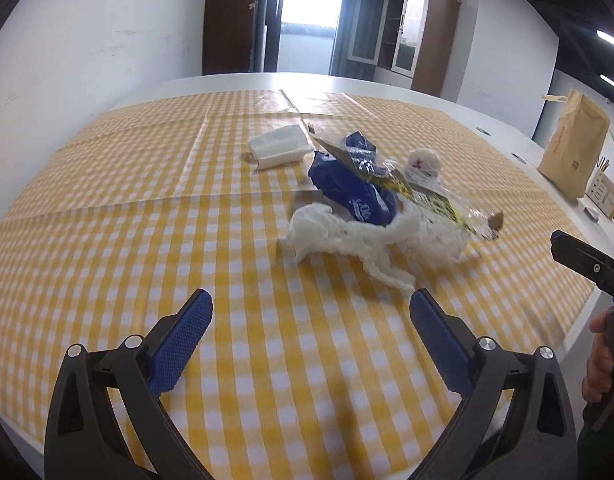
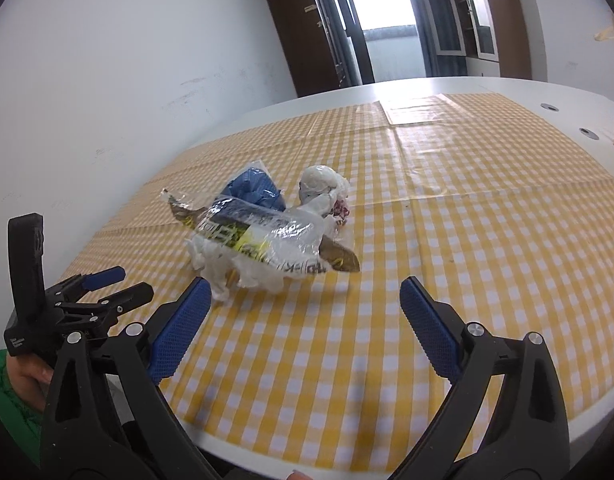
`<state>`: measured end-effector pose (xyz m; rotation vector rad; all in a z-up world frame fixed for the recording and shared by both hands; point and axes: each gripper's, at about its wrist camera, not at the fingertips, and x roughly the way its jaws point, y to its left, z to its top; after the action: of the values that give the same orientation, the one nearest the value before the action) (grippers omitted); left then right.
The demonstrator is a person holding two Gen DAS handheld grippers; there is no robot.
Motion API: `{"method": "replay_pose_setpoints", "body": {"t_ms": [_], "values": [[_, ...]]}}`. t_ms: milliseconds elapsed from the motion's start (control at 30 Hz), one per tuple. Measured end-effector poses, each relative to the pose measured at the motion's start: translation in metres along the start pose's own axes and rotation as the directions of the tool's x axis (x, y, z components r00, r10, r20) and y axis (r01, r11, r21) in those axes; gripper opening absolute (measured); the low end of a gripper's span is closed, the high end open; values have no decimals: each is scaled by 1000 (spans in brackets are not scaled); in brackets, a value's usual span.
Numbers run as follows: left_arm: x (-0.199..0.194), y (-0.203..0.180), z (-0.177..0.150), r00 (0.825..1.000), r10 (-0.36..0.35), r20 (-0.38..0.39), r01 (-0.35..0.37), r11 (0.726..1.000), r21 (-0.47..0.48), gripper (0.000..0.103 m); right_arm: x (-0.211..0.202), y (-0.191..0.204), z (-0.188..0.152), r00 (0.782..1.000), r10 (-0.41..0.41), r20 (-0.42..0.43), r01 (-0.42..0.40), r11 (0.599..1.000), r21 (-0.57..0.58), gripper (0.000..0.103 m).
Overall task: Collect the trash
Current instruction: 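Raise both tools back toward the remaining trash on the table, then grasp the clear snack wrapper with the right tool while the left tool grasps white tissue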
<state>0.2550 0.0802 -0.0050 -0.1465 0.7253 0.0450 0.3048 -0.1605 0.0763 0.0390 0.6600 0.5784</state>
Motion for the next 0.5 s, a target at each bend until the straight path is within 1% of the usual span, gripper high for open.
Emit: {"method": "replay_pose_setpoints", "body": {"t_ms": [67,100,167,233,333,433,500], "values": [[11,0,9,1000,-10,-16,10,1000,8,97,10,-2,7,1000,-6,-10,6,1000,-8,89],[16,0,13,1000,-8,-29,8,1000,13,97,16,-3,10,1000,-7,-17,7,1000,-9,86],[28,0,20,999,3,-53,-1,999,41,97,23,-6,15,1000,-4,-27,3,1000,-7,83],[36,0,25,998,17,-64,-13,998,62,97,32,-9,19,999,3,-38,-3,1000,-4,76],[47,-2,29,995,21,-93,-13,996,89,97,43,-16,22,998,13,-63,-13,1000,10,68],[54,-8,32,994,11,-108,2,994,114,97,49,-22,23,997,22,-76,-19,999,31,60],[58,-7,36,994,-3,-111,14,994,105,97,55,-24,25,995,34,-89,-30,999,42,55]]}}
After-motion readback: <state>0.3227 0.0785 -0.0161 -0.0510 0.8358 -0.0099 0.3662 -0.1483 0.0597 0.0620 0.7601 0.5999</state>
